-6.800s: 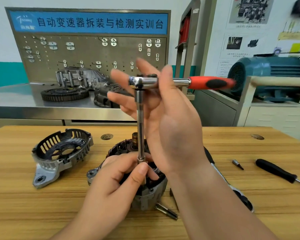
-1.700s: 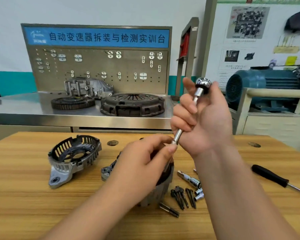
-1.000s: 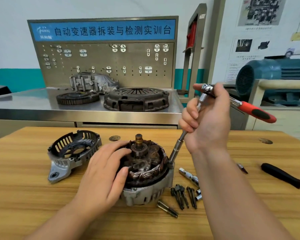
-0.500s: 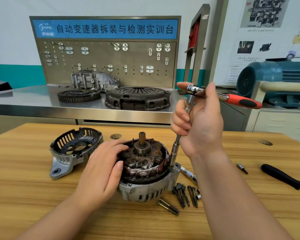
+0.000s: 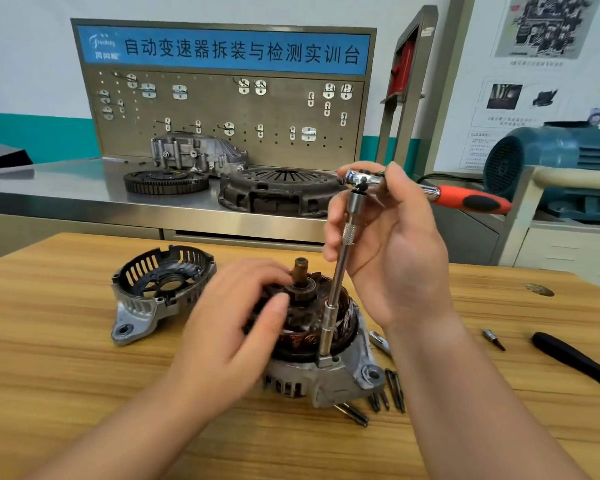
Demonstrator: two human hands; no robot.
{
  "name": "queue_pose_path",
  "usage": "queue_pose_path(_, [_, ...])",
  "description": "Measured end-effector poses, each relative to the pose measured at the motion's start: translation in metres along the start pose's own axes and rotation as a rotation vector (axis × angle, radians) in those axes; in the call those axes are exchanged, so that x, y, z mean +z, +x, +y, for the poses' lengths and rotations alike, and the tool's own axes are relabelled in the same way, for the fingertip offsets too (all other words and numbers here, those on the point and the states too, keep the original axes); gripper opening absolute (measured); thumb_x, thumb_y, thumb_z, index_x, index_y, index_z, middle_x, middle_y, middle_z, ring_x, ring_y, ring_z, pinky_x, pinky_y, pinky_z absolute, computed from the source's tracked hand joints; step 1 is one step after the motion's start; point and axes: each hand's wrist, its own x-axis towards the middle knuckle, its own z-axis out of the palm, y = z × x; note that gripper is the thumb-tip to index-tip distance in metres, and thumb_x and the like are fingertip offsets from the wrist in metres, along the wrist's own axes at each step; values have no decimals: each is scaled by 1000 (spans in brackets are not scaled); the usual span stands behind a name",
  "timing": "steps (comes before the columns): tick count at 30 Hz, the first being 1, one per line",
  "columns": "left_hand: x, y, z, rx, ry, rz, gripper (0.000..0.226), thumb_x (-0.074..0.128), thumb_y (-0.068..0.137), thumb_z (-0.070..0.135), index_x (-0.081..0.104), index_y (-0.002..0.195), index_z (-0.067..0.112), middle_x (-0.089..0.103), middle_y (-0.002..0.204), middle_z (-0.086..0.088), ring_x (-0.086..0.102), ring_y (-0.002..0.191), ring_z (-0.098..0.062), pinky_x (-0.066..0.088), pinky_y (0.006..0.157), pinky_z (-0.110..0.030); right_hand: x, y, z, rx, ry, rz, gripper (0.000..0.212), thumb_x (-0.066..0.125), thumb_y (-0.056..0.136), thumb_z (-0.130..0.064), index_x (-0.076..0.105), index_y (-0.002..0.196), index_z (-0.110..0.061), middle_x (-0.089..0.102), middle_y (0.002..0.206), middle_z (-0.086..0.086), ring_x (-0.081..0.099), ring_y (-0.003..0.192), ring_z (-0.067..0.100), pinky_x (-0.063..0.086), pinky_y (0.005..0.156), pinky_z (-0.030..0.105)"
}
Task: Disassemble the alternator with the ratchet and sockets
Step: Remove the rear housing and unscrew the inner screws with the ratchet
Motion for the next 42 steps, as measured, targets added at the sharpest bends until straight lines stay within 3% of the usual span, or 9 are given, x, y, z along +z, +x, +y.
queue_pose_path(5, [13,-1,13,-31,-134,-180,32,36,95,36,62,108,23,64,99,15,58,99,-1,45,83,-25,9,-2,5,27,63,-63,37,39,91,-36,58,100,-7,68,79,5,59,68,17,48,60,28])
queue_pose_path(8, [16,-4,5,-78,-208,-182,27,35,95,34,58,108,36,67,98,15,63,97,-4,50,81,-36,14,-1,9,44,86,-84,36,39,92,-35,58,102,-7,70,81,4,61,71,16,50,63,28])
queue_pose_path(11, [13,-3,0,-122,-340,-206,29,35,96,32,58,108,44,68,104,15,64,101,-8,51,85,-32,20,4,12,70,78,-98,35,38,91,-34,58,102,-7,70,81,3,61,71,16,50,65,27])
queue_pose_path(19, [-3,0,-3,-237,-600,-419,39,35,94,29,61,112,6,72,108,0,61,112,-17,44,99,-31,29,12,14,53,-26,-159,33,40,94,-31,65,99,-10,70,85,5,61,74,16,49,66,28])
queue_pose_path(24, [0,-1,-2,-225,-495,-379,23,44,94,19,62,96,5,75,94,3,63,107,-7,47,93,-26,28,5,15,-195,-259,-66,22,46,95,-24,67,97,-20,71,91,6,64,75,18,51,66,30])
queue_pose_path(30, [3,-3,2,-241,-478,-307,29,43,88,35,64,95,16,72,83,10,67,85,-21,51,82,-45,24,-5,16,-740,-833,17,21,52,93,-16,60,111,-7,67,96,2,65,86,9,51,77,28])
queue_pose_path(35, [3,-3,3,-257,-499,-294,29,43,90,36,64,98,17,73,85,8,66,78,-32,52,74,-47,38,-10,14,-251,-282,-13,28,42,95,-29,63,109,-17,72,109,2,69,70,21,51,60,26])
queue_pose_path(38, [2,-1,3,-231,-510,-294,28,42,93,30,65,99,16,72,92,11,67,86,-16,52,80,-31,35,-8,13,24,-5,-96,41,31,97,-41,60,110,-15,74,100,5,67,61,18,46,54,25])
queue_pose_path(42, [4,-4,2,-267,-526,-280,27,47,89,32,63,92,12,72,80,7,66,78,-21,52,74,-39,32,-8,16,-5,-30,-87,39,32,97,-44,57,120,-25,73,98,7,68,68,17,49,56,25])
